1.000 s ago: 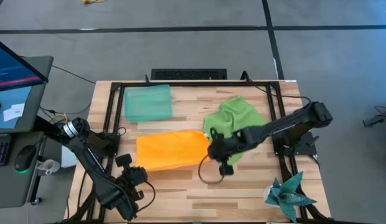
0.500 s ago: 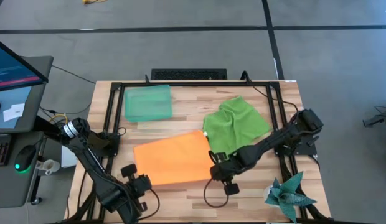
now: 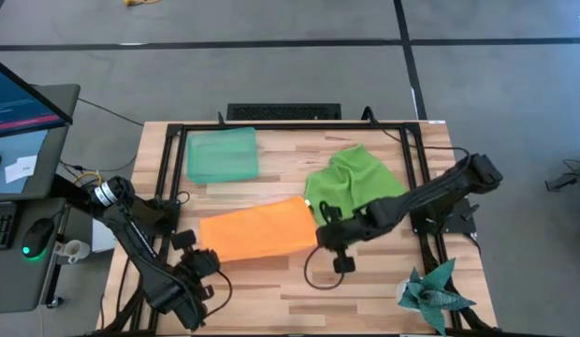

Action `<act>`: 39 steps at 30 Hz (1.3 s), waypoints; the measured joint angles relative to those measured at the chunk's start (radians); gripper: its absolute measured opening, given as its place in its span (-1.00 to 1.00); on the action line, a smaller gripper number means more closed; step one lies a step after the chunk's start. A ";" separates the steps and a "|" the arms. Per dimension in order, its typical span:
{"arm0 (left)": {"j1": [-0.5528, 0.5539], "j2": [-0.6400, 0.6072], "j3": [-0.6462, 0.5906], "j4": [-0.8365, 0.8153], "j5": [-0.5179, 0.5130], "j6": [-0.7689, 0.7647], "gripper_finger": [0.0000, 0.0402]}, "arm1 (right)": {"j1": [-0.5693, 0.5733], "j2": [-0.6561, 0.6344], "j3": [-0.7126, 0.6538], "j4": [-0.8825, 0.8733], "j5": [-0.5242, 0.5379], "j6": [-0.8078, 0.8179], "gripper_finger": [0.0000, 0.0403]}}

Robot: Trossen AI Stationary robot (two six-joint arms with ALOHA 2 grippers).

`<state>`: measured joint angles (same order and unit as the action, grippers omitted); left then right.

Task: Roll microfiber towels into tight, uniform cylinder then place into a basket
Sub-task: Roll the yellow microfiber cloth

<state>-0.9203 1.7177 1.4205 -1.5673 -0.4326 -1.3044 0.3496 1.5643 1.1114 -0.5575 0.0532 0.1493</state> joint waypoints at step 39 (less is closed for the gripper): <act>-0.068 0.117 -0.002 0.380 0.203 -0.279 -0.98 | 0.262 0.106 0.052 0.055 -0.048 0.324 -0.97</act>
<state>-0.9885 1.8343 1.4181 -1.1869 -0.2294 -1.5831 0.6113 1.6699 1.1635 -0.5026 0.0055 0.4736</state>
